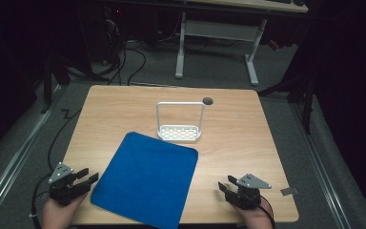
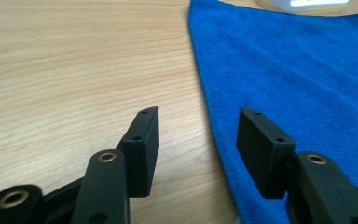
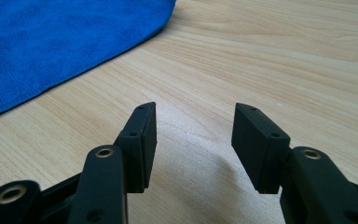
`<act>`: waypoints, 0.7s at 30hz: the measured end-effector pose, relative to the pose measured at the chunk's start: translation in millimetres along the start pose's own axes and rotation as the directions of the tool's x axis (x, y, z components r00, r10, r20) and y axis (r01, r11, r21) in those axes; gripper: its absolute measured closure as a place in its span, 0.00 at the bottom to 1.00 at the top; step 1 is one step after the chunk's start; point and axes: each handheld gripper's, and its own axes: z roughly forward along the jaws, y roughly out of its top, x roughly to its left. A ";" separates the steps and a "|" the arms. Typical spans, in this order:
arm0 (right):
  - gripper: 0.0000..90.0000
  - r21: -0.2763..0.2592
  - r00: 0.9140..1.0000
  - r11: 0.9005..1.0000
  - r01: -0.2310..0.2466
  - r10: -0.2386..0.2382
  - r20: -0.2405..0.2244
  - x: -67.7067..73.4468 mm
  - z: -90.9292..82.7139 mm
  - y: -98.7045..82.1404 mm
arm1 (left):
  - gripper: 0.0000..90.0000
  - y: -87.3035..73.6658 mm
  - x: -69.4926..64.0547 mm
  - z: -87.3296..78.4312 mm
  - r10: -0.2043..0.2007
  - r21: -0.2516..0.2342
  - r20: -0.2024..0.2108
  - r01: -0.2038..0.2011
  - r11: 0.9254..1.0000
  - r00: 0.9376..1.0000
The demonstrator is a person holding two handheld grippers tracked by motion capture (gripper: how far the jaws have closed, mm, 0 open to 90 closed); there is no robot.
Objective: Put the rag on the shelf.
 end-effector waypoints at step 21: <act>0.68 -0.035 0.999 0.999 0.032 -0.034 -0.029 14.4 17.6 20.0 | 0.76 2.4 -15.3 7.7 0.052 0.068 0.044 -0.055 0.996 0.998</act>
